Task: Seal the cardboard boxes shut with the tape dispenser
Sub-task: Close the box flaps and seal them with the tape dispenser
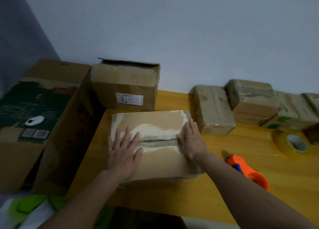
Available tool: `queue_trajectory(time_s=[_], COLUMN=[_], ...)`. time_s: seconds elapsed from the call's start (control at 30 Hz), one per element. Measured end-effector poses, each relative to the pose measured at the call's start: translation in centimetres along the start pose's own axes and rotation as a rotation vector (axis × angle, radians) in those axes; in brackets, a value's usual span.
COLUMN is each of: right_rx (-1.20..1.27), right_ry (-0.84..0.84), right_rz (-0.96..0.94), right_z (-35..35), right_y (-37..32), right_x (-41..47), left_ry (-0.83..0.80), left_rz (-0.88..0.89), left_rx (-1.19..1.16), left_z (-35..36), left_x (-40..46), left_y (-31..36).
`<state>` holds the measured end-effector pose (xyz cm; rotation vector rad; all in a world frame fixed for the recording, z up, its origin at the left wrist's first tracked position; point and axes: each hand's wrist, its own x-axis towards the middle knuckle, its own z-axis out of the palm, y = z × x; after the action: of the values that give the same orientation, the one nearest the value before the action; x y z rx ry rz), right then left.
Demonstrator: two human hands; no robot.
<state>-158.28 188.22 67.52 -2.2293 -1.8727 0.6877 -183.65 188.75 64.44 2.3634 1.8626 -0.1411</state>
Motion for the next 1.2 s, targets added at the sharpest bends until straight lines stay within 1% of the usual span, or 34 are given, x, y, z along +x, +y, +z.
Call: queue_trajectory(time_s=[0.1, 0.13, 0.23, 0.3, 0.4, 0.5, 0.57, 0.63, 0.67, 0.7, 0.77, 0.8, 0.87, 0.93, 1.03, 1.13, 1.2], right_rx=[0.063, 0.078, 0.143, 0.186, 0.274, 0.384, 0.394, 0.376, 0.389, 0.427, 0.541, 0.592, 0.652, 0.622, 0.485, 0.385, 0.320], right_ry=[-0.002, 0.009, 0.055, 0.089, 0.105, 0.118, 0.152, 0.162, 0.150, 0.128, 0.083, 0.068, 0.041, 0.035, 0.029, 0.024, 0.013], right_rz=[-0.001, -0.010, -0.061, -0.088, -0.116, -0.118, -0.123, -0.128, -0.131, -0.129, -0.092, -0.055, 0.033, 0.109, 0.195, 0.209, 0.194], right_z=[-1.2, -1.4, -1.4, -1.5, -1.4, -0.6, -0.3, -0.3, -0.4, -0.5, -0.7, -0.8, -1.0, -1.1, -1.3, -1.3, -0.6], right_y=[0.3, 0.3, 0.5, 1.3, 2.7, 3.1, 3.1, 3.1, 3.0, 2.8, 2.2, 1.8, 1.1, 0.3, -0.4, -1.0, -1.5], right_x=[2.3, 2.8, 3.6, 3.9, 4.6, 5.3, 5.7, 6.2, 6.4, 6.5, 6.6, 6.7, 6.7, 6.8, 6.3, 4.6, 3.0], left_ry=[0.008, 0.018, 0.043, 0.059, 0.123, 0.079, 0.040, 0.025, 0.011, -0.039, -0.210, -0.279, -0.345, -0.372, -0.379, -0.432, -0.488], left_rz=[0.029, -0.017, -0.301, -0.394, -0.415, -0.434, -0.445, -0.371, -0.288, -0.194, -0.045, -0.008, 0.026, 0.062, 0.136, 0.224, 0.246], left_rx=[-0.040, -0.091, -0.316, -0.424, -0.429, -0.444, -0.296, -0.160, -0.158, -0.176, -0.187, -0.170, -0.131, -0.104, -0.052, 0.008, 0.053], left_z=[-0.1, -0.2, -1.2, -2.0, -2.5, -3.5, -4.5, -4.7, -4.5, -4.3, -3.6, -3.3, -2.9, -2.8, -2.9, -4.0, -5.1], left_x=[0.2, 0.7, 4.0, 6.7, 9.1, 10.6, 10.5, 8.9, 7.5, 5.9, 2.7, 1.6, 0.3, -0.4, -1.1, -1.7, -1.9], left_y=[-0.3, -0.4, -1.1, -1.1, -0.7, -1.2, -0.6, 1.9, 3.9, 6.1, 10.2, 11.6, 12.5, 11.8, 9.5, 5.7, 2.6])
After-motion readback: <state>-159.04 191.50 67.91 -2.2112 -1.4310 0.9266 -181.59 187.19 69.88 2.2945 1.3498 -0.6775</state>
